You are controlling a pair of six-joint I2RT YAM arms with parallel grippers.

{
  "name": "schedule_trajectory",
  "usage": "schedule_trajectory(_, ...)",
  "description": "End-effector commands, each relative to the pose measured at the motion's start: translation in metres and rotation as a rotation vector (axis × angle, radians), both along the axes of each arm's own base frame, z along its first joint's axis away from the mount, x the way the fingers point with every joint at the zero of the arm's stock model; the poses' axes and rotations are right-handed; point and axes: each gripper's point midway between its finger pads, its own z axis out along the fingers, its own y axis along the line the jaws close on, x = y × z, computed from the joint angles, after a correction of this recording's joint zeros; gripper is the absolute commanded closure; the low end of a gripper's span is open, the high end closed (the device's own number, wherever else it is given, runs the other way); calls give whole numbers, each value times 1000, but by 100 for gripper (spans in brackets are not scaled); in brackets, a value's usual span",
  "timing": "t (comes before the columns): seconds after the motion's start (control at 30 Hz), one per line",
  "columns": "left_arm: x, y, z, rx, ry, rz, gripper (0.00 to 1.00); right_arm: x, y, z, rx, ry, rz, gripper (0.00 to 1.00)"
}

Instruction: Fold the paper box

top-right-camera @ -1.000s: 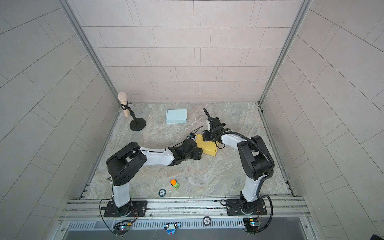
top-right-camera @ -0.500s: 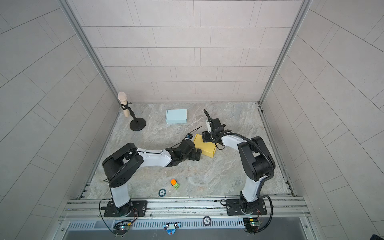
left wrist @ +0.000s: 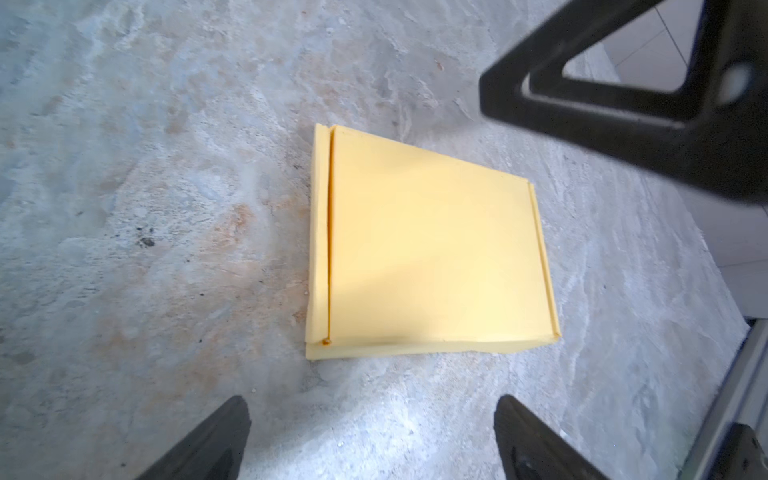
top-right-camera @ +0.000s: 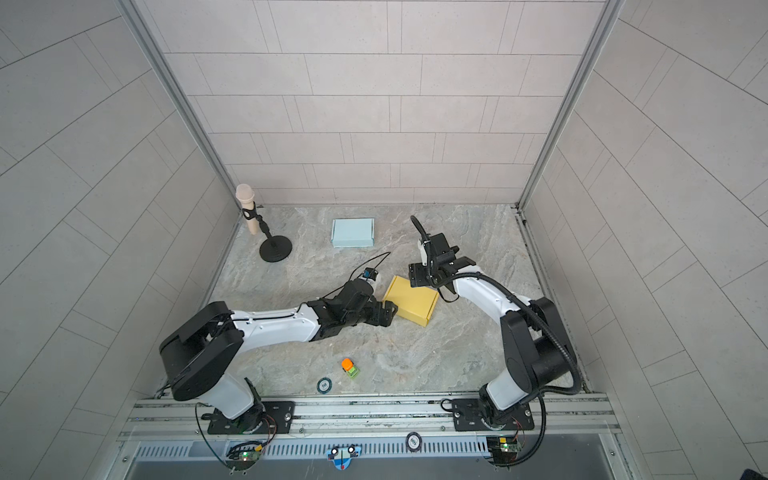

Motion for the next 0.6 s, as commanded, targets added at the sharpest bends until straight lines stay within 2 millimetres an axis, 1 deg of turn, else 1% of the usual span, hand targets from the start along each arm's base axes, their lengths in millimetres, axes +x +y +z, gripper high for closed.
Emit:
schedule_trajectory(0.0, -15, 3, 3, 1, 31, -62, 6, -8, -9, 30, -25, -43, -19, 26)
schedule_trajectory(0.03, -15, 5, 7, -13, 34, -62, 8, -12, -11, 37, -21, -54, -21, 26)
schedule_trajectory(0.1, -13, 9, 15, -42, 34, -56, 11, -22, -15, 44, -17, -61, -24, 25)
schedule_trajectory(0.13, -10, 13, 19, -55, 32, -48, 14, -29, -18, 47, -12, -62, -28, 25)
schedule_trajectory(0.2, -5, 18, 24, -71, 33, -40, 16, -43, -22, 45, -2, -55, -37, 24)
schedule_trajectory(0.33, 11, 22, 31, -125, 43, -23, 17, -69, -25, 26, 55, 6, -55, 22)
schedule_trajectory(0.4, 20, 22, 33, -145, 48, -20, 17, -78, -25, 14, 113, 32, -76, 21)
schedule_trajectory(0.47, 29, 21, 32, -143, 55, -20, 17, -84, -23, 6, 172, 46, -93, 20)
schedule_trajectory(0.57, 41, 12, 32, -172, 74, -33, 17, -89, -21, -7, 228, 74, -109, 19)
